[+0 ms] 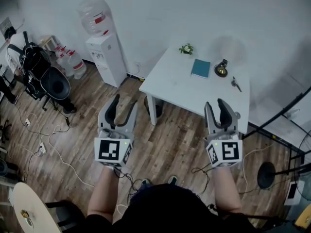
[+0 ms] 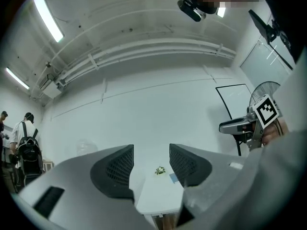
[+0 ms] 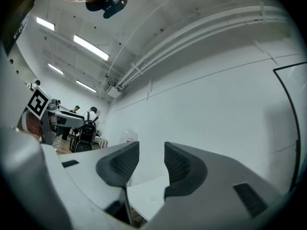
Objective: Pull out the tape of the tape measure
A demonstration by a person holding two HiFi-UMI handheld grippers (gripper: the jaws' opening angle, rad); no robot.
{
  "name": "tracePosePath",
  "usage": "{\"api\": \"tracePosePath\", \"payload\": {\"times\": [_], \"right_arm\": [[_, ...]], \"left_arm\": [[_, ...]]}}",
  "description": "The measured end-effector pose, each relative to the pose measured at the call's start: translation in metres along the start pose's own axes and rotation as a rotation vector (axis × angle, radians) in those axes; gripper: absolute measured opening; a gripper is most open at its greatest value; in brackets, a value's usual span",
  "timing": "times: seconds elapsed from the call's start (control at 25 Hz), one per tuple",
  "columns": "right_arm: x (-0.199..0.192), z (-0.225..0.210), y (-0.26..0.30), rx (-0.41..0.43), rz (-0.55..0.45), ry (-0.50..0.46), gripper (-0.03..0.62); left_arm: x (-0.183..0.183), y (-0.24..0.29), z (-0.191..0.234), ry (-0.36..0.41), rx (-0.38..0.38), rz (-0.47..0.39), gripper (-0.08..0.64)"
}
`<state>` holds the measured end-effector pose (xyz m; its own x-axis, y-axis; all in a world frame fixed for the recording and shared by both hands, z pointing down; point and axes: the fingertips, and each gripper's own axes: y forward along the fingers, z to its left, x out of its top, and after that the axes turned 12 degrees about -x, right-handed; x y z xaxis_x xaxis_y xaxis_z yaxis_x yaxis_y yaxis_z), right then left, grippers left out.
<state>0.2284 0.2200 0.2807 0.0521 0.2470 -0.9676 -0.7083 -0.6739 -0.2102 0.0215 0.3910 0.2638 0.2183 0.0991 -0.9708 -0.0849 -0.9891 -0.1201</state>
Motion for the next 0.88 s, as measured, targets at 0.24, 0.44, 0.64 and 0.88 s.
{"api": "tracePosePath", "payload": {"times": [0.24, 0.44, 0.64, 0.88], "right_arm": [[-0.013, -0.042, -0.001, 0.018, -0.005, 0.042, 0.164], [-0.024, -0.054, 0.006, 0.028, 0.010, 0.072, 0.161], [-0.038, -0.057, 0.019, 0.037, 0.024, 0.077, 0.160], [-0.045, -0.062, 0.042, 0.019, 0.033, 0.061, 0.160]], "left_arm": [[0.001, 0.016, -0.031, 0.014, 0.030, 0.031, 0.221], [-0.008, 0.025, -0.037, 0.012, 0.040, 0.075, 0.221], [-0.018, 0.043, -0.032, 0.001, 0.043, 0.067, 0.221], [-0.029, 0.073, -0.018, -0.010, 0.020, 0.062, 0.220]]}}
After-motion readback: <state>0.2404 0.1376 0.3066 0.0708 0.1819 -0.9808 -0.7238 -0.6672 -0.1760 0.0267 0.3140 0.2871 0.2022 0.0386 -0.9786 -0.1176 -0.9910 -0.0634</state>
